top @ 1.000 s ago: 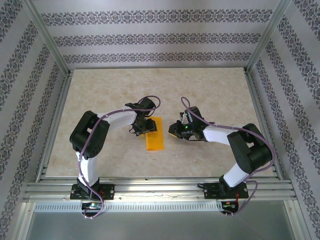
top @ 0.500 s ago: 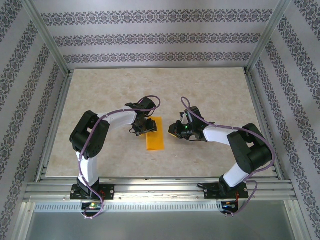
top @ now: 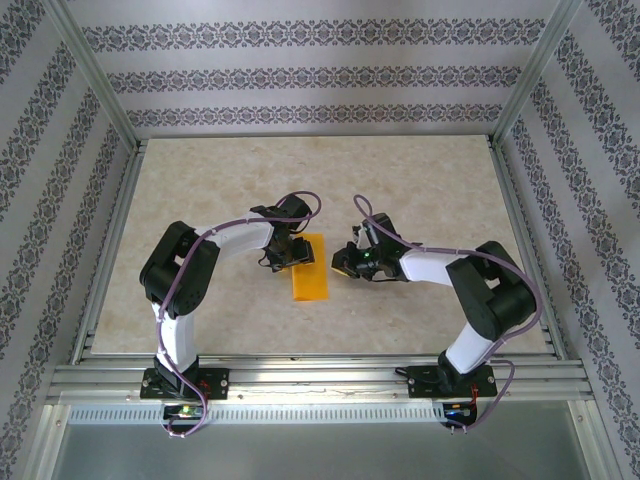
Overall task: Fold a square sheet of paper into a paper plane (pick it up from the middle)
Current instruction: Hold the paper at the center of the table.
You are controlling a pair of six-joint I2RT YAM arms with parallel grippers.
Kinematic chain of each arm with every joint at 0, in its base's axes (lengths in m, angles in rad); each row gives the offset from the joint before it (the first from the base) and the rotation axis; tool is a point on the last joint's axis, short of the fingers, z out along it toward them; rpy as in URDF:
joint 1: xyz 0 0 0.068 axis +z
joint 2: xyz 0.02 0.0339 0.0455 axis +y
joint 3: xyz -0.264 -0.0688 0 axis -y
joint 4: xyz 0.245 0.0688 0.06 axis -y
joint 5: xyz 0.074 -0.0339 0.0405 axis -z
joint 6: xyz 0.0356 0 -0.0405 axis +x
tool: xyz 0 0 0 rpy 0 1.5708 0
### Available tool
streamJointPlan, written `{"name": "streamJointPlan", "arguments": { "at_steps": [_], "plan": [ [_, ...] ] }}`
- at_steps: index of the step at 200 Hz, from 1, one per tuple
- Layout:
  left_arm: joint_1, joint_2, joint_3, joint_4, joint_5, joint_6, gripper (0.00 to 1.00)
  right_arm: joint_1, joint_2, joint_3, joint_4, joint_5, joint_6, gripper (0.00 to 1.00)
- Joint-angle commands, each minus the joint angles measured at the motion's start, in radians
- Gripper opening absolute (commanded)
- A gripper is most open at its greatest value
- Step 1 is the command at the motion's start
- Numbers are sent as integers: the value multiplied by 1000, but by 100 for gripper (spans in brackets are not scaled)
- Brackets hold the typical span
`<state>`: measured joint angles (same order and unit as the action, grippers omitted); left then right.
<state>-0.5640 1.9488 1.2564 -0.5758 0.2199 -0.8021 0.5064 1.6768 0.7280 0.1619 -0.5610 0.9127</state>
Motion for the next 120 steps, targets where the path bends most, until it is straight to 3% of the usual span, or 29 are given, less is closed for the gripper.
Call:
{"name": "streamJointPlan", "arguments": {
  "at_steps": [1, 49, 120],
  "plan": [
    [-11, 141, -68, 132, -30, 2, 61, 12, 29, 43, 7, -10, -3, 10],
    [-11, 139, -82, 158, -20, -10, 56, -14, -48, -11, -11, 117, 18, 10],
    [-11, 145, -64, 145, -17, 4, 60, -69, -104, -78, -1, 95, 12, 10]
  ]
}}
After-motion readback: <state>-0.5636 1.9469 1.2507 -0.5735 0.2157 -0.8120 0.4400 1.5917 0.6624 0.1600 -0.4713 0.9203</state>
